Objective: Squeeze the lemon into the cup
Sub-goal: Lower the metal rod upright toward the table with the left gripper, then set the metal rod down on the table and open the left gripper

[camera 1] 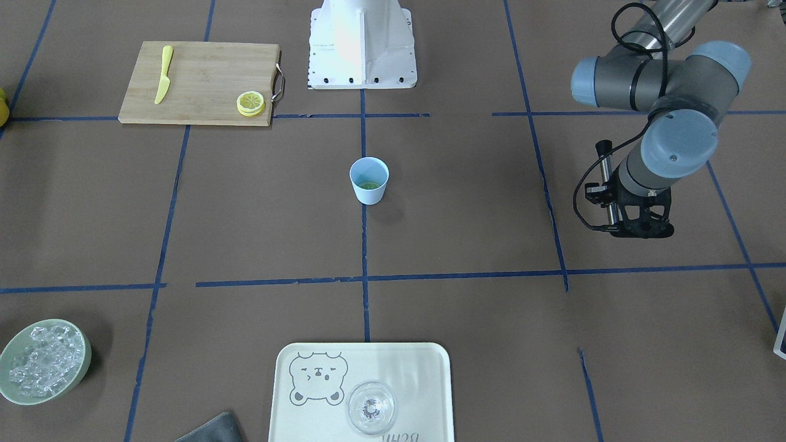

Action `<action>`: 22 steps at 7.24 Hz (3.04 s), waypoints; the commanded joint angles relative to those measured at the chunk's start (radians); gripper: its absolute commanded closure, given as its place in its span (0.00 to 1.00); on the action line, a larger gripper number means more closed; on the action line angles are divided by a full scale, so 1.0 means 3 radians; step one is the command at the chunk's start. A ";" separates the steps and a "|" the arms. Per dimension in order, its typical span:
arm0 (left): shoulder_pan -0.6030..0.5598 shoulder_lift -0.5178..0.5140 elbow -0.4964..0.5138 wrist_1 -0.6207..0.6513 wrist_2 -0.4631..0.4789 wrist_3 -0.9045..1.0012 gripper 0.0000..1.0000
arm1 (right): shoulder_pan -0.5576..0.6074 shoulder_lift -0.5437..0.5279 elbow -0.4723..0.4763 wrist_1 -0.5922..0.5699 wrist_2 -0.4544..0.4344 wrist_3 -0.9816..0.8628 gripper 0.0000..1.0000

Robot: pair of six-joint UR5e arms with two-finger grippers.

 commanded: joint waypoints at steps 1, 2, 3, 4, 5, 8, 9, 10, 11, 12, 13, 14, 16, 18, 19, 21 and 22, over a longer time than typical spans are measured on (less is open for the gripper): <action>-0.0127 0.0026 0.0186 -0.0022 -0.0081 0.0031 1.00 | 0.0000 0.0012 0.0006 0.0005 -0.0007 0.0000 0.00; -0.0168 0.0031 0.0293 -0.0053 -0.0081 0.0047 1.00 | 0.0000 0.0012 0.0022 0.0000 -0.0012 0.0000 0.00; -0.0173 0.0041 0.0395 -0.0190 -0.0071 0.0047 1.00 | 0.0000 0.0012 0.0022 0.0005 -0.0012 0.0000 0.00; -0.0173 0.0128 0.0442 -0.0353 -0.0071 0.0037 1.00 | 0.0000 0.0012 0.0022 0.0000 -0.0012 0.0000 0.00; -0.0158 0.0245 0.0442 -0.0456 -0.0066 0.0042 1.00 | 0.0000 0.0012 0.0022 0.0000 -0.0012 0.0000 0.00; -0.0148 0.0369 0.0437 -0.0661 -0.0066 -0.0004 1.00 | 0.0000 0.0012 0.0022 0.0000 -0.0012 0.0000 0.00; -0.0143 0.0374 0.0442 -0.0661 -0.0066 -0.0004 1.00 | 0.0000 0.0012 0.0022 0.0000 -0.0017 0.0000 0.00; -0.0143 0.0369 0.0447 -0.0661 -0.0066 -0.0004 1.00 | 0.0000 0.0012 0.0022 0.0000 -0.0017 0.0000 0.00; -0.0143 0.0364 0.0447 -0.0661 -0.0071 -0.0009 1.00 | 0.0000 0.0012 0.0022 0.0000 -0.0017 0.0000 0.00; -0.0143 0.0364 0.0457 -0.0666 -0.0071 -0.0010 1.00 | 0.0000 0.0012 0.0022 0.0000 -0.0017 0.0000 0.00; -0.0143 0.0369 0.0458 -0.0661 -0.0071 -0.0010 1.00 | 0.0000 0.0012 0.0022 0.0000 -0.0017 0.0000 0.00; -0.0143 0.0374 0.0458 -0.0666 -0.0071 -0.0010 1.00 | 0.0000 0.0012 0.0022 0.0000 -0.0017 0.0000 0.00; -0.0143 0.0348 0.0508 -0.0666 -0.0086 -0.0004 0.01 | 0.0000 0.0012 0.0022 0.0000 -0.0017 0.0000 0.00; -0.0143 0.0358 0.0509 -0.0666 -0.0086 -0.0004 0.00 | 0.0000 0.0012 0.0022 0.0000 -0.0012 0.0000 0.00; -0.0143 0.0358 0.0509 -0.0666 -0.0086 -0.0004 0.00 | 0.0000 0.0012 0.0022 0.0000 -0.0017 0.0000 0.00; -0.0153 0.0333 0.0428 -0.0666 -0.0081 -0.0010 0.00 | 0.0000 0.0007 0.0017 0.0000 -0.0017 0.0005 0.00; -0.0188 0.0333 0.0194 -0.0651 -0.0076 -0.0015 0.00 | 0.0000 0.0007 0.0017 0.0000 -0.0017 0.0005 0.00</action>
